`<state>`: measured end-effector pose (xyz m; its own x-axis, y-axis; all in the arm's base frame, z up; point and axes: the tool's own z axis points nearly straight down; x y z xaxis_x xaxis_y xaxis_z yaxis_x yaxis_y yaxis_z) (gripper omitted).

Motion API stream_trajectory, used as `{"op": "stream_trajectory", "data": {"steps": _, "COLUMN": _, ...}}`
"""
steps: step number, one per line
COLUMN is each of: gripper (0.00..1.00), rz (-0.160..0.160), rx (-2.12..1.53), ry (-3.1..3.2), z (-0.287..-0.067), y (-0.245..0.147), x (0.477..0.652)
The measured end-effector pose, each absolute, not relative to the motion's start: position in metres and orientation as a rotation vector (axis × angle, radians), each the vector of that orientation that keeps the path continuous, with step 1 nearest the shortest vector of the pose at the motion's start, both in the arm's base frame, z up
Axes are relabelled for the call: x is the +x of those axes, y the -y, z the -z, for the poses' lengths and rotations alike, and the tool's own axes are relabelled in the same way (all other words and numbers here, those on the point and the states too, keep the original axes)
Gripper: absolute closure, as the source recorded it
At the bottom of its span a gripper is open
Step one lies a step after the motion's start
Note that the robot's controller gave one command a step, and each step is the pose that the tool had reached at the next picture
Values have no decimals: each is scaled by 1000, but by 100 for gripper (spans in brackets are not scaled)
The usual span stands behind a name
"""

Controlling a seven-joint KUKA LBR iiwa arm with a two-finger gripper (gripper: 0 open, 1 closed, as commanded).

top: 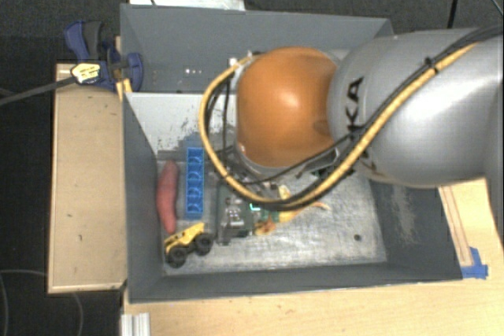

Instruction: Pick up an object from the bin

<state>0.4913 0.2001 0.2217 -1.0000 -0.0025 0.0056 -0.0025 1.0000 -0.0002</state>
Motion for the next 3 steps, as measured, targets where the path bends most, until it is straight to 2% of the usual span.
{"op": "stream_trajectory", "data": {"steps": 1, "gripper": 0, "rz": 2, "rx": -2, "ry": 3143, "z": -225, "y": -199, "x": 493}}
{"op": "stream_trajectory", "data": {"steps": 3, "gripper": 0, "rz": 1, "rx": -550, "ry": 3093, "z": -166, "y": -228, "x": 497}}
